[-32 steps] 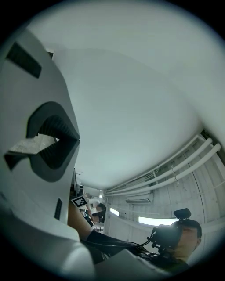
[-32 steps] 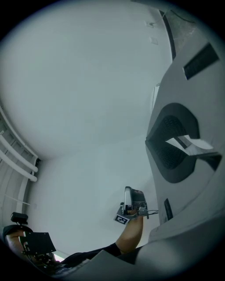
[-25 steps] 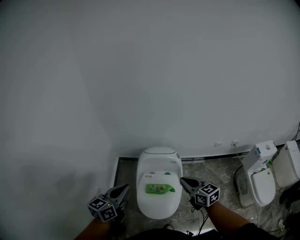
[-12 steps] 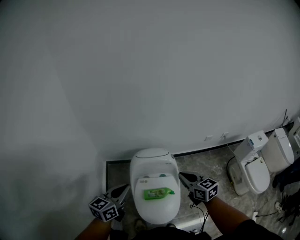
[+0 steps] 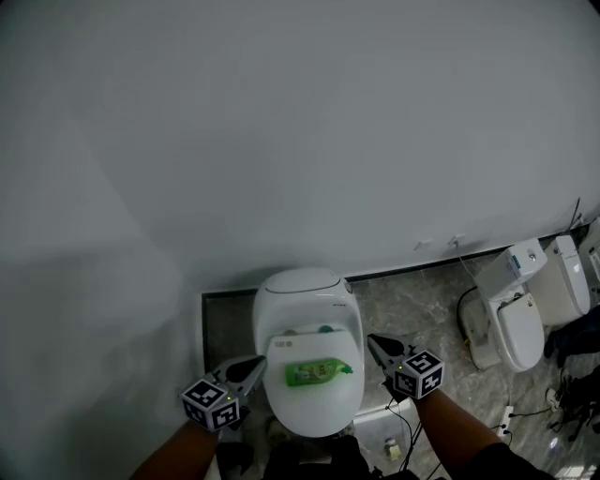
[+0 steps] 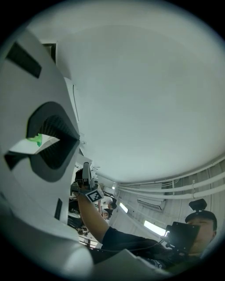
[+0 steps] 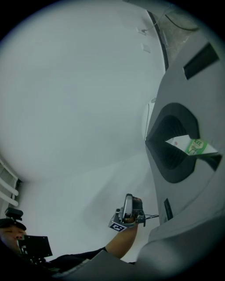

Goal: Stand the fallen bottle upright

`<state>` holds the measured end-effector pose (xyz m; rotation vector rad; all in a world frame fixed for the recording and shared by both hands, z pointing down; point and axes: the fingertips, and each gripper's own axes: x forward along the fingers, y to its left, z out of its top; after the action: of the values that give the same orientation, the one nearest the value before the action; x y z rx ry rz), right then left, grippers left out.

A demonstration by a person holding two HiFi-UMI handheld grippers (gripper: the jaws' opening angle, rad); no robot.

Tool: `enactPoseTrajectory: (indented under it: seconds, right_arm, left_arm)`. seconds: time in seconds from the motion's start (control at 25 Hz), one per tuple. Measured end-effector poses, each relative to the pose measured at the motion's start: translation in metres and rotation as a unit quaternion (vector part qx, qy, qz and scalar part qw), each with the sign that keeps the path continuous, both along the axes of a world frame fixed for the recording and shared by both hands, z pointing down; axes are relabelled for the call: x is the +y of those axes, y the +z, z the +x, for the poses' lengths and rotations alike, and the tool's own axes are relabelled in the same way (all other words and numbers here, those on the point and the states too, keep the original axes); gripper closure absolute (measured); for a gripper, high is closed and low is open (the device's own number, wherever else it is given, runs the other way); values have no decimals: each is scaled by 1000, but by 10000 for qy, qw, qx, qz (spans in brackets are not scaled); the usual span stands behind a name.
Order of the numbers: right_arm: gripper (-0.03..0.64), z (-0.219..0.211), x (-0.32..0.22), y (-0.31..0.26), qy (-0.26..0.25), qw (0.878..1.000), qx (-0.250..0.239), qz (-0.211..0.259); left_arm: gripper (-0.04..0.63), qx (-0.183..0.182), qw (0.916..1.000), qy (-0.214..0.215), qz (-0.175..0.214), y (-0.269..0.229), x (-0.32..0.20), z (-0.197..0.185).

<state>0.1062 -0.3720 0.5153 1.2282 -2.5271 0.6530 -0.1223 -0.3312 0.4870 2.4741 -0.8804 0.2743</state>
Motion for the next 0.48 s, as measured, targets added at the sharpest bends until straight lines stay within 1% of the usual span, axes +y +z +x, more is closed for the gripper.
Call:
enactPoseTrajectory:
  seconds: [0.12,0.2,0.28,0.4,0.44,0.48]
  right_arm:
    - [611,10,-11,52,-267,9991,341,-14]
    - [609,10,-17,92,-444,9981,402,-127]
    - [593,9,-22,130,-554,9974,366,-264]
    - [559,10,-18,191,-728,9953,348,-535]
    - [543,10,-13,213,-784,9939,388,-665]
    - [526,10,-6,236,-829,9924,440,-797]
  left_arm:
    - [588,-357,9993,91,35,42,-15,20]
    - [588,-606,9979,234,-25,78,-21,32]
    - [588,-851,9951,480,-112,118,-25,44]
    - [586,-1249,9871,971,-263,189,-24,64]
    - [584,-1376,9831,1166,-319,212,-21,73]
    - [568,-1525,9778,1392,-363,236,-16,80]
